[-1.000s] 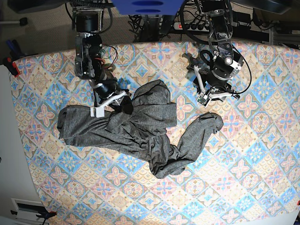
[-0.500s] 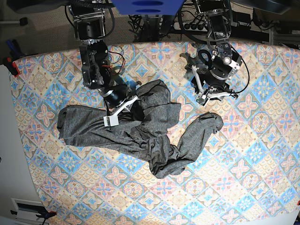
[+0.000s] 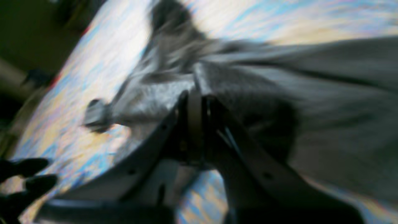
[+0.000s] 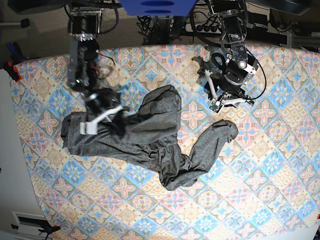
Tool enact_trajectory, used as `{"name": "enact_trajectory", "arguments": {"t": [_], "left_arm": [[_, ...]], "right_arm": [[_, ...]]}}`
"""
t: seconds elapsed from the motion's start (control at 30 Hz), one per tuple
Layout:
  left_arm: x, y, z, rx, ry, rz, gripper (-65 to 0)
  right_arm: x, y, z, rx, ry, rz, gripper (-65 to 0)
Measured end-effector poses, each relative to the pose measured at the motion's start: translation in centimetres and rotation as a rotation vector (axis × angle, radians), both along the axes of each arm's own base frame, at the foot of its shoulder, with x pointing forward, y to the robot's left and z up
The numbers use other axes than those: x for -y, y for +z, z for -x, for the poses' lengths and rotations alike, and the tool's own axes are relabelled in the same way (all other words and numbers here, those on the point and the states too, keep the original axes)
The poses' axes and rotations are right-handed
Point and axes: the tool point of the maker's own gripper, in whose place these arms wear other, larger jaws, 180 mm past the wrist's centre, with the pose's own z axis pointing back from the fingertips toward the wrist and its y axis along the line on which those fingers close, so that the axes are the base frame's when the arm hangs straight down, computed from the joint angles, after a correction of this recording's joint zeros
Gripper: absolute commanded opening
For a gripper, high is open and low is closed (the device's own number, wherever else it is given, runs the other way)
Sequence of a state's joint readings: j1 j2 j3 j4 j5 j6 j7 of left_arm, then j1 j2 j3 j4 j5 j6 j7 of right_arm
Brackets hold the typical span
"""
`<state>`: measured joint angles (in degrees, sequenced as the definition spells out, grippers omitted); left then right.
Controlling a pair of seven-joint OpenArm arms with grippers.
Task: Layout the t-shirt on the table in an organized manner, then fold the t-shirt properly
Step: 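Pull the held shirt edge outward with the right gripper to spread it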
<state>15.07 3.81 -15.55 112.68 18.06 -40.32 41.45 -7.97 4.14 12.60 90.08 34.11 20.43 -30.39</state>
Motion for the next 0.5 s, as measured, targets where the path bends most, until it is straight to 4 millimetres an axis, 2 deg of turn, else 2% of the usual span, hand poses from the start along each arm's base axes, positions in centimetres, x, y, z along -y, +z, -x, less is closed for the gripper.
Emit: {"name": "enact_trajectory", "arguments": {"t": [0.07, 0.17, 0.27, 0.4, 0.5], "left_arm": [[0.0, 0.0, 0.0, 0.0, 0.0, 0.0, -40.5], [0.1, 0.0, 0.0, 0.001, 0.0, 0.003, -40.5], [0.0, 0.1, -0.1, 0.002, 0.0, 0.0, -40.5], [0.0, 0.1, -0.1, 0.003, -0.001, 0.001, -40.5], [0.1, 0.1, -0.1, 0.002, 0.0, 0.002, -40.5]], "right_arm": [[1.4, -0.1, 1.1, -0.016, -0.034, 0.021, -65.0], [2.8, 0.8, 2.6, 0.011, -0.072, 0.027, -65.0], [4.4, 0.2, 4.6, -0.018, -0.109, 0.047, -65.0], [8.6, -0.4, 6.7, -0.053, -0.253, 0.066, -65.0], [12.0, 0.3, 7.5, -0.036, -0.376, 0.07, -65.0]]}}
